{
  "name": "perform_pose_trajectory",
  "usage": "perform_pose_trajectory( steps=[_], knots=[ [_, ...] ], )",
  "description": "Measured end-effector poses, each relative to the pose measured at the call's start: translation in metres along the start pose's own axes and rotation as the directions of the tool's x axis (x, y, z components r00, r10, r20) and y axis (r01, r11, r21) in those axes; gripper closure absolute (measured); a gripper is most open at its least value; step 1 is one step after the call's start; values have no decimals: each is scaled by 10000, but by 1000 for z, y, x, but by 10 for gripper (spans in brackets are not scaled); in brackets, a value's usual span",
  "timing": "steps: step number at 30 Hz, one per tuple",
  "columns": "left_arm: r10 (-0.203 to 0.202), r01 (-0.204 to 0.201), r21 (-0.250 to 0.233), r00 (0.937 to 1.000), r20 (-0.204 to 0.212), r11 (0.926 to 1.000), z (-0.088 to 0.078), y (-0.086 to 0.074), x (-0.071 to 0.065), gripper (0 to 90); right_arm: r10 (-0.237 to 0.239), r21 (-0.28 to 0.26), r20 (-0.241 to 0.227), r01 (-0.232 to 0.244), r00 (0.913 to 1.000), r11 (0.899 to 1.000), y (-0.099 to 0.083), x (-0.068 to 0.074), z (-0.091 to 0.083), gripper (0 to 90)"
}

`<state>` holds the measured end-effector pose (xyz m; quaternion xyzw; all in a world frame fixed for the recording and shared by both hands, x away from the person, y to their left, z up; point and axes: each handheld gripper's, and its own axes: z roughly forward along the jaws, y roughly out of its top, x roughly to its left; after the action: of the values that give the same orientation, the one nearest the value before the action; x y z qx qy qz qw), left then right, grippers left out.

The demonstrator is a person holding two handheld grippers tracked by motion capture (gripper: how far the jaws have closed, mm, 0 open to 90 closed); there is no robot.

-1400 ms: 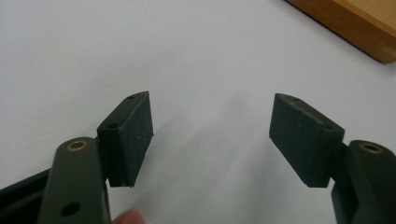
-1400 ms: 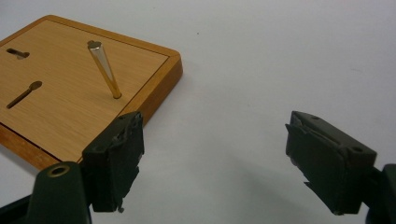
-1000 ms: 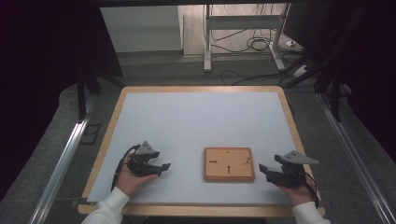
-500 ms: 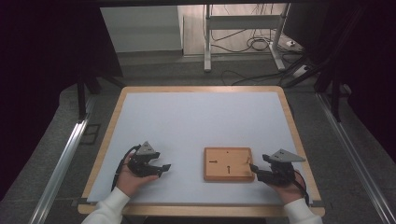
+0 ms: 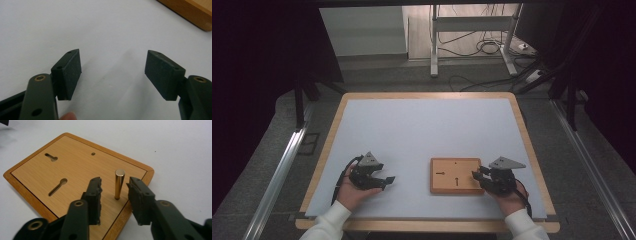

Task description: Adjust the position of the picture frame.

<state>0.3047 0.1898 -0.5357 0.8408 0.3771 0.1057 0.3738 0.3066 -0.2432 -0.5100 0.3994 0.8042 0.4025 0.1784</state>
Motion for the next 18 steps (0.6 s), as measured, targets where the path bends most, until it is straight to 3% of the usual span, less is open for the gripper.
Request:
perform_pose_trajectory(
  steps=[5, 6, 8, 14, 18],
  knots=[
    [21, -21, 22, 10000, -10, 10000, 1, 0, 0, 288, 57, -22, 30, -57, 10000, 10000, 1, -2, 5, 721],
    [25, -25, 24, 10000, -10, 10000, 1, 0, 0, 288, 77, -35, -26, -77, 10000, 10000, 3, -2, 7, 788],
    [25, -25, 8, 10000, -15, 10000, 1, 0, -1, 287, 175, 16, -29, -175, 9998, 9998, 4, -2, 9, 834],
    [16, -16, 20, 10000, -14, 10000, 1, 0, 0, 287, 647, -37, -495, -650, 9967, 9979, 3, -9, 9, 841],
    [9, -9, 19, 10000, -3, 10000, 1, 0, 0, 287, 646, -521, -651, -680, 9958, 9963, 4, -14, 9, 844]
  ],
)
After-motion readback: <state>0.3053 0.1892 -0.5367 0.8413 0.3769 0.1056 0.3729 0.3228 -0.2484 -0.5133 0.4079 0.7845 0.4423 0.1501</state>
